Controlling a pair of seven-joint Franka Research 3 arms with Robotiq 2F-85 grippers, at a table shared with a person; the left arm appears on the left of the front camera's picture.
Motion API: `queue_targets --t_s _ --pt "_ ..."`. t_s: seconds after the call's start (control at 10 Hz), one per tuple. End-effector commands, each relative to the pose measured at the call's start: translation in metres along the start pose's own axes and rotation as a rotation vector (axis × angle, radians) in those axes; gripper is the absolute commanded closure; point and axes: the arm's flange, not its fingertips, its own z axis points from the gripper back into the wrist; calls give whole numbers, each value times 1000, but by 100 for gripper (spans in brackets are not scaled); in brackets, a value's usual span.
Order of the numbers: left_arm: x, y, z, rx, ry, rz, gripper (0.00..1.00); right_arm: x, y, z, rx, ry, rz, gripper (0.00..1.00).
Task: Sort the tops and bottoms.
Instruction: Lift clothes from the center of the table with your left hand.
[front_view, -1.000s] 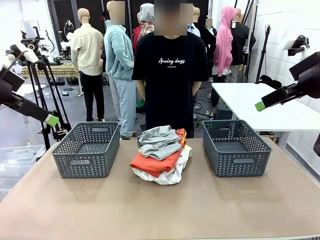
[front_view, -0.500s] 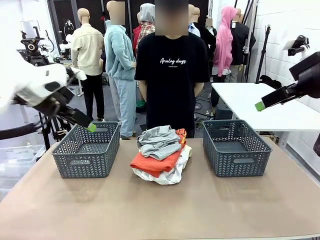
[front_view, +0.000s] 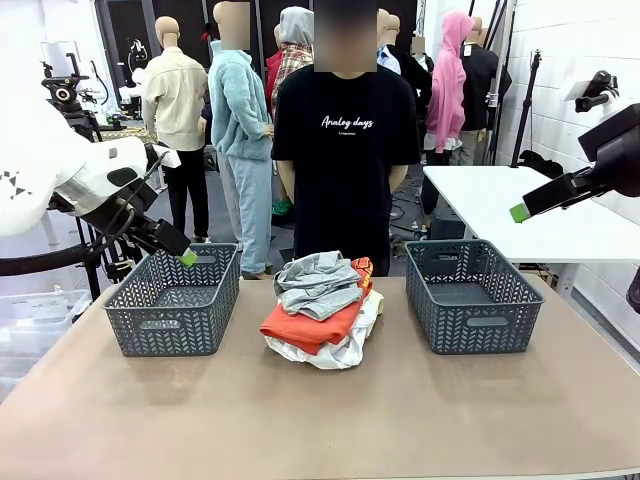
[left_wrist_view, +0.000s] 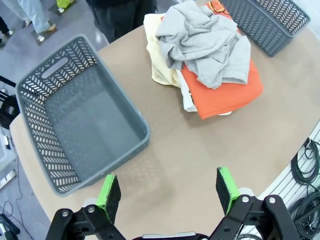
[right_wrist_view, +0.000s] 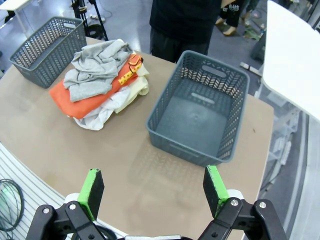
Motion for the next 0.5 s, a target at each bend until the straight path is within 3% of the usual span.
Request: queue_targets --t_s 0.0,0.2,0.4 --pt "4 6 -18 -5 -40 10 0 0 1 -1 2 8 -11 0" --pt "76 8 -73 -56 -72 -116 0 0 1 -1 2 8 -11 0" --pt "123 6 -117 -97 -63 -135 0 0 1 -1 2 8 -11 0"
